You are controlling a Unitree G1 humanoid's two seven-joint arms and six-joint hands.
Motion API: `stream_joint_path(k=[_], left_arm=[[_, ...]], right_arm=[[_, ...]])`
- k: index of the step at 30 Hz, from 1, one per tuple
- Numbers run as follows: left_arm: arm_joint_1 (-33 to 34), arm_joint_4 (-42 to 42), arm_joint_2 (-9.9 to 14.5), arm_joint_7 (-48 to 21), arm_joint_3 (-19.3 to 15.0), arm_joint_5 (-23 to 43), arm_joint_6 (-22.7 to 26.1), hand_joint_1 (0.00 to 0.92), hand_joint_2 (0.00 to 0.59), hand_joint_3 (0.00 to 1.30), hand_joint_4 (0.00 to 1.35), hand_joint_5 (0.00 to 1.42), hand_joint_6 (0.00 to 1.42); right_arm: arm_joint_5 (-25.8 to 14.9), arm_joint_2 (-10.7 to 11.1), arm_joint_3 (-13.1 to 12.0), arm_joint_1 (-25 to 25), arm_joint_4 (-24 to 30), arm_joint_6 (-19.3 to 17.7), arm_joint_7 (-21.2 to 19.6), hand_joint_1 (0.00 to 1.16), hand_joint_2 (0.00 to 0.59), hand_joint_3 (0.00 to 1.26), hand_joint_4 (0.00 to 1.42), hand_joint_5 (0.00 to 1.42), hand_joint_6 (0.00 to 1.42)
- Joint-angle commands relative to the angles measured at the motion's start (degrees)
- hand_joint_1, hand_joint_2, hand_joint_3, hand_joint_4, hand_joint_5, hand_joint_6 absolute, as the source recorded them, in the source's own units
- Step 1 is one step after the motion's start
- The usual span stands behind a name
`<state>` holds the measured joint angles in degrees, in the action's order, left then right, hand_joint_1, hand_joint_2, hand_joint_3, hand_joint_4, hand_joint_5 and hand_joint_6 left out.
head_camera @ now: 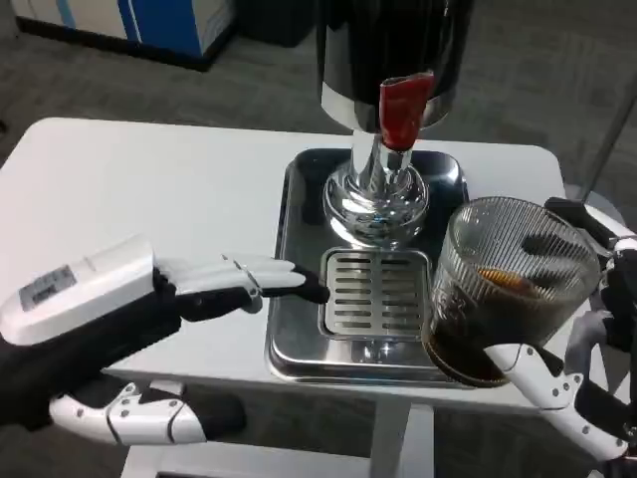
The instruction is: Grasp the cup under the faucet to collect the drink, then remove the cup.
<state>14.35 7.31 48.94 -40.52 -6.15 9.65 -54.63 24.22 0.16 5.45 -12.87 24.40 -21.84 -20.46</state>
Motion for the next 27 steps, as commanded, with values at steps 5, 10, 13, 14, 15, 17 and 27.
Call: stream_joint_path(k=[5, 10, 13, 14, 15, 17, 27], left_arm=[[-2.2, -3.2, 0.9, -1.2, 0.2, 1.6, 0.1, 0.000, 0.189, 0.20, 0.11, 0.13, 0.36], [-2.4, -3.8, 0.9, -1.2, -0.1, 2.0, 0.6, 0.000, 0.189, 0.20, 0.11, 0.13, 0.36], [-2.3, -4.1, 1.0, -1.1, -0.3, 2.3, 0.8, 0.000, 0.189, 0.20, 0.11, 0.13, 0.36], [-2.3, -4.2, 1.0, -1.1, -0.4, 2.4, 0.9, 0.000, 0.189, 0.20, 0.11, 0.13, 0.36], [-2.3, -4.3, 1.1, -1.2, -0.5, 2.5, 0.9, 0.000, 0.189, 0.20, 0.11, 0.13, 0.36], [-2.5, -4.6, 1.3, -1.2, -0.6, 2.6, 0.9, 0.000, 0.189, 0.20, 0.11, 0.13, 0.36], [-2.8, -5.3, 1.5, -1.3, -1.1, 3.2, 1.8, 0.000, 0.189, 0.20, 0.11, 0.13, 0.36]], right_arm=[[-1.6, -1.1, 0.2, -2.0, 5.1, -2.8, 1.5, 0.75, 0.239, 0.71, 0.90, 1.10, 1.36], [-1.8, -1.1, -0.1, -3.3, 6.2, -3.1, 2.5, 0.75, 0.239, 0.71, 0.90, 1.10, 1.36], [-2.1, -0.9, -0.4, -3.9, 6.7, -3.4, 3.1, 0.75, 0.239, 0.71, 0.90, 1.10, 1.36], [-2.1, -0.9, -0.5, -4.0, 6.8, -3.5, 3.3, 0.75, 0.239, 0.71, 0.90, 1.10, 1.36], [-2.2, -0.9, -0.6, -4.1, 6.9, -3.6, 3.5, 0.75, 0.239, 0.71, 0.90, 1.10, 1.36], [-2.5, -0.9, -1.0, -4.4, 7.1, -3.8, 3.9, 0.75, 0.239, 0.71, 0.90, 1.10, 1.36], [-3.4, -1.1, -1.8, -5.5, 7.9, -4.5, 5.0, 0.75, 0.239, 0.72, 0.91, 1.10, 1.38]])
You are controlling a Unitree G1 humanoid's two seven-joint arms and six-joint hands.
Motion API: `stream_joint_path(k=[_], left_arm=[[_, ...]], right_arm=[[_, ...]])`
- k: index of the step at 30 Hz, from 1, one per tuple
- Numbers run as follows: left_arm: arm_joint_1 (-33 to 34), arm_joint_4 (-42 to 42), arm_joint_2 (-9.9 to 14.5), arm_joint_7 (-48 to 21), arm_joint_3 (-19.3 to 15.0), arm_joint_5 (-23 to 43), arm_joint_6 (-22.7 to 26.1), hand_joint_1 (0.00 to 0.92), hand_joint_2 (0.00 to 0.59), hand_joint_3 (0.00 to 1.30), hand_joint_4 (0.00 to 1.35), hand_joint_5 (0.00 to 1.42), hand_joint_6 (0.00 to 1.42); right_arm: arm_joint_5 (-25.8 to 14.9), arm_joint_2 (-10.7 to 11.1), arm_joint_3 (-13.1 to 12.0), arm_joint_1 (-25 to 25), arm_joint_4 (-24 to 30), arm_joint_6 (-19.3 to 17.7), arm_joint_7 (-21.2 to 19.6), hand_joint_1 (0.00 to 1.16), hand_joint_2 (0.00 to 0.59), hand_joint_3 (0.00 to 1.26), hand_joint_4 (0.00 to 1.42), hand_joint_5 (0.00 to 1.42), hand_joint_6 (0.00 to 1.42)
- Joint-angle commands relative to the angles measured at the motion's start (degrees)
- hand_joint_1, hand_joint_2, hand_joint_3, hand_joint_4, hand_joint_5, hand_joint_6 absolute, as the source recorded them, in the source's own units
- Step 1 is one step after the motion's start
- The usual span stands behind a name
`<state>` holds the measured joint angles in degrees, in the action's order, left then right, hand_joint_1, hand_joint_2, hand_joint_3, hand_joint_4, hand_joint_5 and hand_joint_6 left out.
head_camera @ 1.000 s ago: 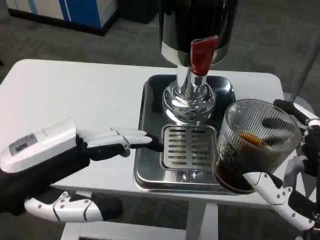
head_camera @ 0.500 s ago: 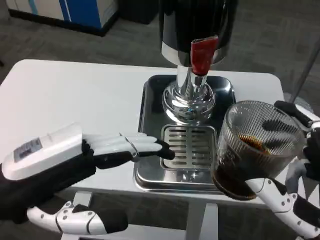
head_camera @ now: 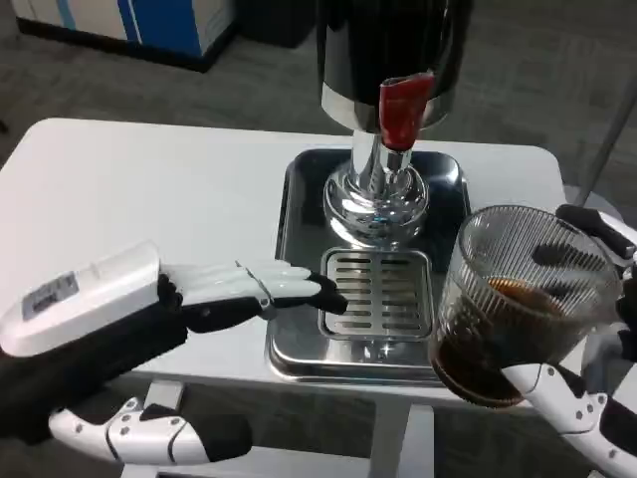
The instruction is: Grasp the cup under the faucet to collect the drink, then remove the cup.
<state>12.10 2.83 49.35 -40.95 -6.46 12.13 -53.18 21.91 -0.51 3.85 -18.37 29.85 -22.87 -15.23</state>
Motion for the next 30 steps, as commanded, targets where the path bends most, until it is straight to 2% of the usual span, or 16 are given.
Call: stream_joint_path(k=[1, 30], left_arm=[[-0.6, -0.9, 1.1, -0.9, -0.9, 0.7, 0.3, 0.000, 0.189, 0.20, 0.11, 0.13, 0.36], [-1.2, -2.2, 1.2, -1.8, -2.3, 1.4, 1.2, 0.000, 0.197, 0.21, 0.11, 0.13, 0.36]], right_arm=[[-1.2, -0.5, -0.2, 0.0, 2.5, -3.5, -0.2, 0.75, 0.239, 0.72, 0.91, 1.10, 1.38], [-1.8, -1.5, -0.9, 0.2, 2.8, -4.1, 1.0, 0.75, 0.239, 0.73, 0.93, 1.13, 1.40]])
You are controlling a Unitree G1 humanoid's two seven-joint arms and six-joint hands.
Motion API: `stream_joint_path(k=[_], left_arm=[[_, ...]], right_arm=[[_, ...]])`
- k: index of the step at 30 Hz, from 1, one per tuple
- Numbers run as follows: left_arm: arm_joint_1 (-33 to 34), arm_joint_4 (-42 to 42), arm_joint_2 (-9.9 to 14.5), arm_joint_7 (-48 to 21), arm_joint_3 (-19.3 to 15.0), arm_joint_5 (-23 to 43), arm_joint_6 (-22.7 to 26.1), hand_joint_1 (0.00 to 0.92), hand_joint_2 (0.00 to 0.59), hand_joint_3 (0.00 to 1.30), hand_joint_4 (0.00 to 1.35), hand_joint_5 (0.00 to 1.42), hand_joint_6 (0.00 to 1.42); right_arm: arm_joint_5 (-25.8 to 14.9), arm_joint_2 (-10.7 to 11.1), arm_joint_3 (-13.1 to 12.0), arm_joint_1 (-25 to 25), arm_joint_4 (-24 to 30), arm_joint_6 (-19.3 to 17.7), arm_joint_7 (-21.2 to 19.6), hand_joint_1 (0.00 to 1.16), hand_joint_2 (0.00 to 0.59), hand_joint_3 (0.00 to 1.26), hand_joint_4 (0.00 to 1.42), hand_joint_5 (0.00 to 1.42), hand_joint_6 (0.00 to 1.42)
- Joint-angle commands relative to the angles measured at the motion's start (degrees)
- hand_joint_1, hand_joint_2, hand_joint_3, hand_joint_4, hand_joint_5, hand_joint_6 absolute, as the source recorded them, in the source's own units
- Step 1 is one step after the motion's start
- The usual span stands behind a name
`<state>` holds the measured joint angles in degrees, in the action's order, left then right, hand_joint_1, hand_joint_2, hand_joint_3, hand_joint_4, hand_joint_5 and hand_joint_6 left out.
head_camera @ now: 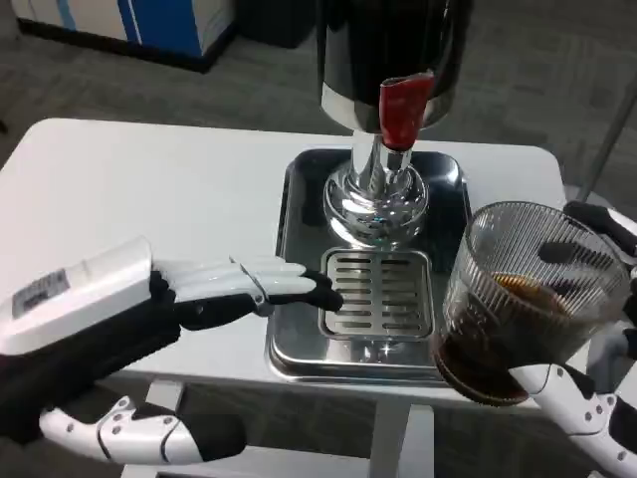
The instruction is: Grasp the cup under the faucet to collect the drink, then remove the cup.
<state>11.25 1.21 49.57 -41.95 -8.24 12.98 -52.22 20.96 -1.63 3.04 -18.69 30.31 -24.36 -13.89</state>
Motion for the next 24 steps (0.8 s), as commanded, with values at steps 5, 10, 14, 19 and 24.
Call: stream_joint_path(k=[5, 10, 14, 19, 24], left_arm=[[-0.7, -1.0, 1.0, -0.8, -0.7, 0.7, 0.3, 0.000, 0.197, 0.21, 0.12, 0.13, 0.36], [-0.9, -1.6, 0.9, -0.6, -1.0, 0.8, 0.5, 0.000, 0.197, 0.21, 0.12, 0.13, 0.36], [-1.3, -1.8, 1.0, -0.6, -1.4, 0.9, 0.7, 0.000, 0.197, 0.21, 0.12, 0.13, 0.36], [-2.1, -2.3, 0.9, -0.6, -2.0, 1.0, 0.7, 0.000, 0.198, 0.21, 0.12, 0.13, 0.36], [-2.5, -2.7, 0.7, -0.6, -2.4, 0.9, 1.3, 0.000, 0.198, 0.21, 0.12, 0.14, 0.36]], right_arm=[[-1.0, -0.5, 0.0, 0.2, 2.6, -2.6, -0.1, 0.75, 0.239, 0.73, 0.93, 1.13, 1.40], [-1.1, -0.5, -0.1, 0.2, 3.0, -2.5, 0.1, 0.74, 0.242, 0.74, 0.93, 1.13, 1.40], [-1.2, -0.5, -0.1, 0.2, 3.2, -2.3, 0.2, 0.74, 0.246, 0.74, 0.94, 1.13, 1.40], [-1.2, -0.7, 0.2, -0.3, 3.2, -2.6, 0.3, 0.74, 0.248, 0.74, 0.94, 1.13, 1.40], [-1.3, -0.8, 0.3, -0.8, 3.4, -2.8, 0.3, 0.74, 0.248, 0.75, 0.94, 1.14, 1.40]])
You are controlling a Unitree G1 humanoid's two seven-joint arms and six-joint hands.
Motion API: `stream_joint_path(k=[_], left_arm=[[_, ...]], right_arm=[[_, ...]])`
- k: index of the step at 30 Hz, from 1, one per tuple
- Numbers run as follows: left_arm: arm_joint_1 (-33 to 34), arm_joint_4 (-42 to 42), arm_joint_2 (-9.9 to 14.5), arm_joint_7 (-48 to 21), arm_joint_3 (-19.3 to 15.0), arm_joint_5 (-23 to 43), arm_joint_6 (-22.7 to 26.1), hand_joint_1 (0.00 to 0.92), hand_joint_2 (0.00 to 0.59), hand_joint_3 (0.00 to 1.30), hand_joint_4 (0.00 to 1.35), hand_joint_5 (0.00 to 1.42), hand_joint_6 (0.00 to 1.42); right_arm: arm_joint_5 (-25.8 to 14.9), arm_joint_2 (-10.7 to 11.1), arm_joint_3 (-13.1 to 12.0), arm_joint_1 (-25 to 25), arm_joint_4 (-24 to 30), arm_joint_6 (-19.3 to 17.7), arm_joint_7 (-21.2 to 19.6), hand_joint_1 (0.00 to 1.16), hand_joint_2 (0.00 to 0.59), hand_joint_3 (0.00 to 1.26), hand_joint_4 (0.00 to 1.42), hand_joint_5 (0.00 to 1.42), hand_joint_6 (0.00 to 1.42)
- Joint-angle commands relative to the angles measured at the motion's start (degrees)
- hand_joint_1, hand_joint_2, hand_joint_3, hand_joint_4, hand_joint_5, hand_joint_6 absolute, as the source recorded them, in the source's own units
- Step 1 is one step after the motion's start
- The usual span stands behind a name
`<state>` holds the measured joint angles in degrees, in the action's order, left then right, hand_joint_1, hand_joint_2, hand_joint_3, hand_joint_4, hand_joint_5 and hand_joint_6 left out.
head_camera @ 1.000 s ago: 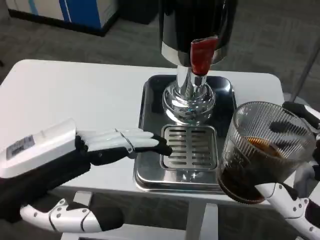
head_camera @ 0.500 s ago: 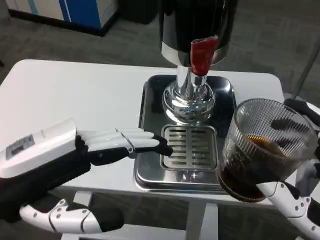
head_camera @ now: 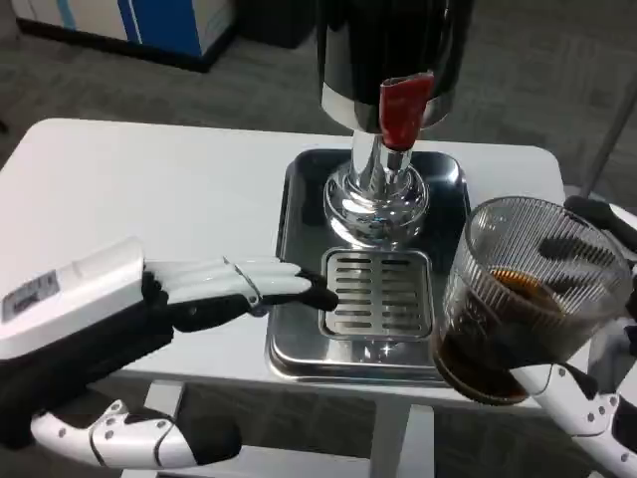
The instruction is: Grasp the cup under the faucet to collect the drink, then remove the cup.
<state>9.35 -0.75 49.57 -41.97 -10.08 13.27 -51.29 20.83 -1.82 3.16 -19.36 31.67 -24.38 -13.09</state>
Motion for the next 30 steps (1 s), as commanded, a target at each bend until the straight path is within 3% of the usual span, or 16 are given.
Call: stream_joint_path(k=[1, 30], left_arm=[[-0.6, -0.8, 0.7, -0.5, -0.5, 0.7, 0.4, 0.000, 0.198, 0.21, 0.12, 0.14, 0.36], [-0.7, -0.8, 0.4, -0.5, -0.8, 0.6, 1.6, 0.000, 0.199, 0.22, 0.12, 0.14, 0.36]], right_arm=[[-1.2, -0.6, 0.2, -0.1, 2.0, -2.8, -0.4, 0.74, 0.248, 0.75, 0.94, 1.14, 1.40], [-1.6, -0.7, 0.1, 0.3, 1.9, -2.7, -0.3, 0.73, 0.249, 0.76, 0.95, 1.15, 1.42]])
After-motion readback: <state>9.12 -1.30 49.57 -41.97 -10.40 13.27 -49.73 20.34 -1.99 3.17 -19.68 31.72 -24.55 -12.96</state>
